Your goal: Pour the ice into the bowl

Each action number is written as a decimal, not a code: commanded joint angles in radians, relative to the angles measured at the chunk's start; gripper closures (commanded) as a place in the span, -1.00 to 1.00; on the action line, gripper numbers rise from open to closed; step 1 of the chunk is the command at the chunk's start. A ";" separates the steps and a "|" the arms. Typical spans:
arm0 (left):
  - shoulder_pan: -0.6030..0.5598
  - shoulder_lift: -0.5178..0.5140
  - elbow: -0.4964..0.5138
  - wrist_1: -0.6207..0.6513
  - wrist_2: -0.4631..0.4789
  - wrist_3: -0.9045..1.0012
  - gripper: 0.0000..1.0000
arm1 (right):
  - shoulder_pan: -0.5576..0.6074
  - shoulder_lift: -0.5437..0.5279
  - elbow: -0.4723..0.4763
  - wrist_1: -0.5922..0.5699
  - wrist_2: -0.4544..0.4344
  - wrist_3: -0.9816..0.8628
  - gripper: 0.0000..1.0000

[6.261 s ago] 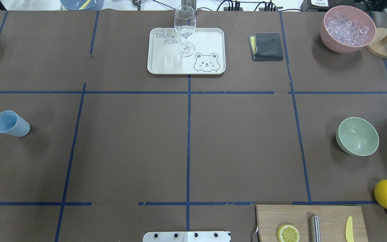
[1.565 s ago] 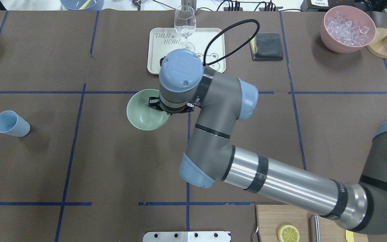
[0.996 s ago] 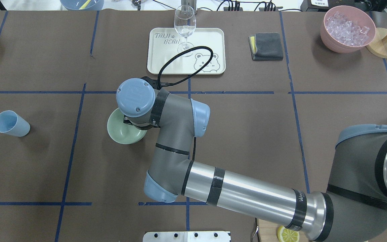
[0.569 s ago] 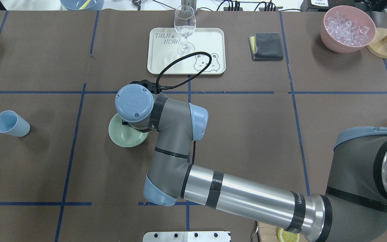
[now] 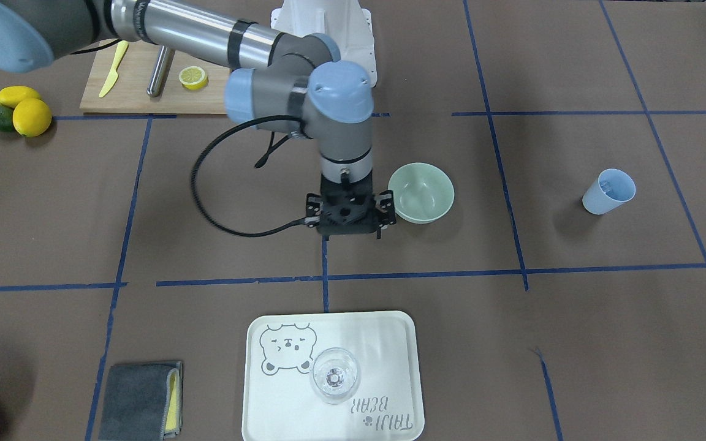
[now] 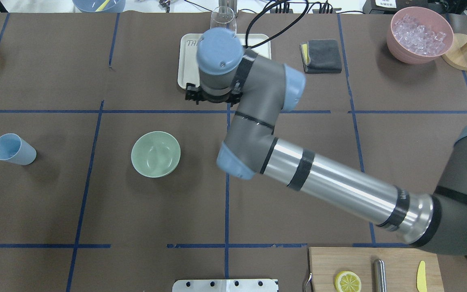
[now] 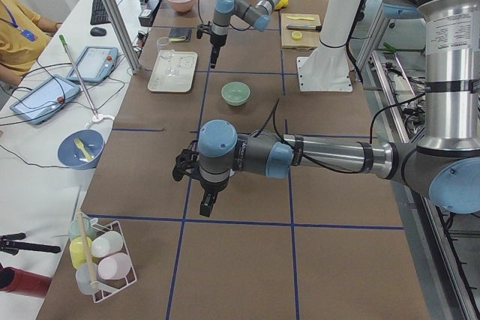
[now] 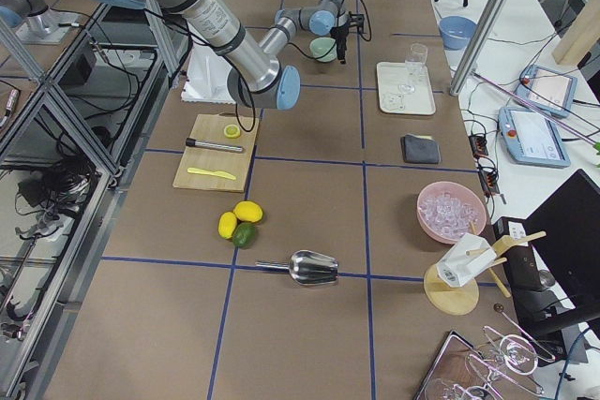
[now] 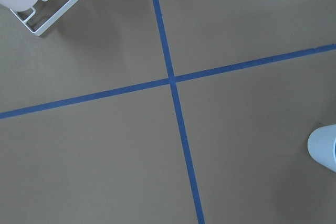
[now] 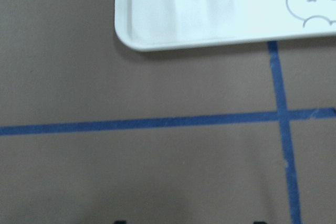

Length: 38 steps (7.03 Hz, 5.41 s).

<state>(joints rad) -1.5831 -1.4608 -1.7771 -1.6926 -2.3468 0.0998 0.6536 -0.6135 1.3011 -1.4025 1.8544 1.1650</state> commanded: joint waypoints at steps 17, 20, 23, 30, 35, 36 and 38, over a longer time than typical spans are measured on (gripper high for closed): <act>0.869 0.292 -0.031 -1.223 0.992 -0.989 -1.00 | 0.867 -1.045 0.391 0.014 0.500 -1.288 -1.00; 1.076 0.319 -0.013 -1.220 1.074 -1.155 -1.00 | 0.867 -1.046 0.388 0.014 0.500 -1.289 -1.00; 1.160 0.304 0.074 -1.220 1.162 -1.267 -1.00 | 0.867 -1.054 0.386 0.013 0.500 -1.289 -1.00; 1.155 0.200 0.180 -1.225 1.167 -1.183 -1.00 | 0.867 -1.052 0.388 0.014 0.497 -1.291 -1.00; 1.048 0.139 0.205 -1.225 1.166 -1.080 -1.00 | 0.868 -1.046 0.385 0.013 0.494 -1.292 -1.00; 1.048 0.096 0.258 -1.227 1.166 -1.081 -1.00 | 0.868 -1.043 0.385 0.013 0.493 -1.292 -1.00; 1.046 0.082 0.272 -1.227 1.166 -1.082 -1.00 | 0.868 -1.040 0.385 0.013 0.491 -1.294 -1.00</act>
<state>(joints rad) -0.5355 -1.3690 -1.5165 -2.9190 -1.1812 -0.9818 1.5217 -1.6557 1.6860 -1.3891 2.3462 -0.1277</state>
